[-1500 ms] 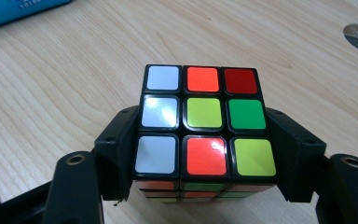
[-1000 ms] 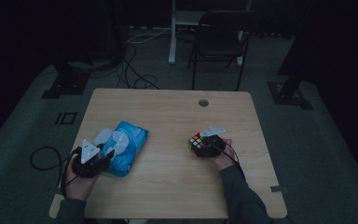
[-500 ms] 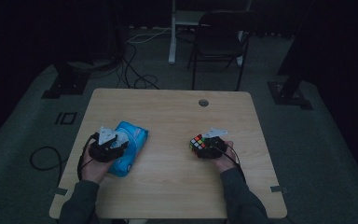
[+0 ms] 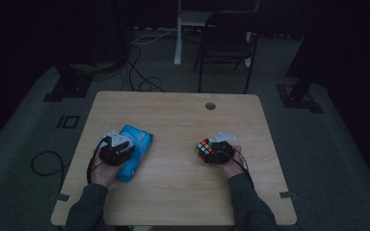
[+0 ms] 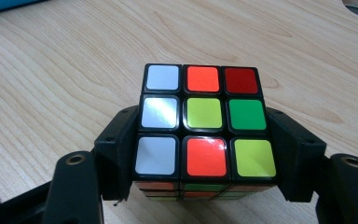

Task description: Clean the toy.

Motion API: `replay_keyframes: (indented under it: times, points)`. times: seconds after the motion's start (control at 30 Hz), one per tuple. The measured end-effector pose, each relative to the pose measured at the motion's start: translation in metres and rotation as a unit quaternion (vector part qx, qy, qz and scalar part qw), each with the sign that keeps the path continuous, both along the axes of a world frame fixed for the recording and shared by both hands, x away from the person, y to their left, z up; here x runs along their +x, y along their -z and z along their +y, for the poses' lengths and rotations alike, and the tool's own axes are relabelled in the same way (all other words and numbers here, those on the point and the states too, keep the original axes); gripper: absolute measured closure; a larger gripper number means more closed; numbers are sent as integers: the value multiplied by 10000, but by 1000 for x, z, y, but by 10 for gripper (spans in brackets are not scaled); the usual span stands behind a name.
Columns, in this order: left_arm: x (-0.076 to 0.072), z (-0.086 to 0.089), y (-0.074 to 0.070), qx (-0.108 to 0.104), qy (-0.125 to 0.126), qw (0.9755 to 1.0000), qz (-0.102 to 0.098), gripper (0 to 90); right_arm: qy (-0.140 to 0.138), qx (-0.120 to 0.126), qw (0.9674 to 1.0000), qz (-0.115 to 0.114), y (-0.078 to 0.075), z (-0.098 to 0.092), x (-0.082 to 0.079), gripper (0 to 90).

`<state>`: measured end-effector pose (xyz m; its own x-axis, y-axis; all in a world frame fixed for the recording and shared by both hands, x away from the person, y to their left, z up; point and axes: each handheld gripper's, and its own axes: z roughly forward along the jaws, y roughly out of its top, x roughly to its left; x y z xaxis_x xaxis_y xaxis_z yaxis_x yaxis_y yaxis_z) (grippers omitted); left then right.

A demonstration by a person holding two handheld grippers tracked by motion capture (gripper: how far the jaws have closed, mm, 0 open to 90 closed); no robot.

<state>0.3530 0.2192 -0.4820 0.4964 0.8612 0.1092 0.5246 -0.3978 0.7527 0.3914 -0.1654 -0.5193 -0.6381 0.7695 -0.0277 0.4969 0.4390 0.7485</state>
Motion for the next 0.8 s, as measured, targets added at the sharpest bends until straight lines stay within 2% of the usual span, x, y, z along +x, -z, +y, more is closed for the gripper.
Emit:
replay_keyframes:
  times: [0.03, 0.07, 0.13, 0.37, 0.43, 0.63, 0.67, 0.7, 0.73, 0.77, 0.8]
  points:
    - [0, 0, 0, 0, 0, 10000, 0, 681, 0, 0, 10000, 0, 0, 0, 0, 339]
    - [0, 1, -1, -126, 22, 9999, -12, 681, -4, -2, 10000, -2, 0, 0, 0, 339]
    - [0, 3, -3, -158, -89, 9998, -47, 705, -3, 8, 10000, -1, 0, 0, 0, 339]
    - [3, 7, -5, -117, -152, 9998, -23, 871, -4, 13, 10000, -4, 0, 0, 0, 339]
    - [3, 8, -6, -164, -143, 9998, -25, 886, -2, 23, 10000, -3, 0, -1, 0, 339]
    - [-1, 6, -22, -415, 38, 9990, -190, 894, -10, 30, 10000, -2, 1, -1, 0, 339]
    - [-2, 5, -30, -513, 97, 9982, -297, 894, -10, 30, 10000, -1, 1, -1, 0, 339]
    - [-2, 5, -30, -513, 97, 9982, -297, 895, -10, 30, 10000, -1, 1, -1, 0, 339]
    - [-6, 4, -40, -613, 210, 9970, -414, 894, -9, 30, 10000, 0, 1, -1, 0, 339]
    - [-6, 4, -40, -613, 210, 9970, -414, 895, -9, 30, 10000, 0, 1, -1, 0, 339]
    - [-8, 0, -48, -638, 315, 9961, -515, 896, -10, 29, 10000, -2, 1, -1, 0, 339]
